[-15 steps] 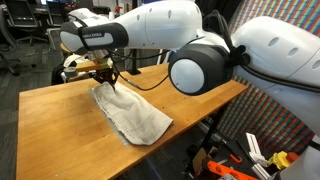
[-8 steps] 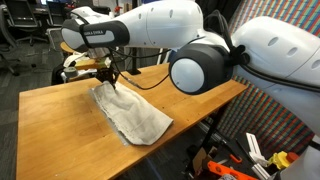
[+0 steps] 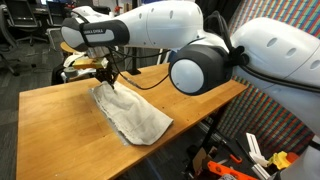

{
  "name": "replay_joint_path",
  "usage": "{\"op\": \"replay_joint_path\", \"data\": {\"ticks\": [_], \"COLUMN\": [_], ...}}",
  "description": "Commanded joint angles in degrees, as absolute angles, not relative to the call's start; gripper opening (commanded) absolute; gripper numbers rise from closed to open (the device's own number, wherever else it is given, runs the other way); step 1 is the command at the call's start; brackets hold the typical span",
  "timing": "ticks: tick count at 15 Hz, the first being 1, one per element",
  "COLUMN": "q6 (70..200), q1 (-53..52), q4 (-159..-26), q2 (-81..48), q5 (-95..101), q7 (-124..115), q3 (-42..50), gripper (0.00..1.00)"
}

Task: Fold the towel in half from right to left

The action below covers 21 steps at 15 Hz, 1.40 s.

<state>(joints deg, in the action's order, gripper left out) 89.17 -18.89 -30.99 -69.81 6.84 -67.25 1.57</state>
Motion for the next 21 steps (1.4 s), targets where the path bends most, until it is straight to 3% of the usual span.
{"op": "replay_joint_path", "data": {"ticks": [1, 4, 6, 21], "q6": [89.17, 89.17, 88.29, 88.27], "q1": [-18.85, -18.79, -19.19, -16.25], "q4": [-30.95, -30.89, -30.87, -27.52], "q2": [-69.85, -69.92, -69.66, -70.40], "q5": [6.72, 6.56, 6.77, 1.66], "q7": [-67.32, -67.37, -67.41, -84.88], "q3": [1.57, 1.56, 1.68, 1.10], "gripper": [0.08, 0.08, 0.02, 0.03]}}
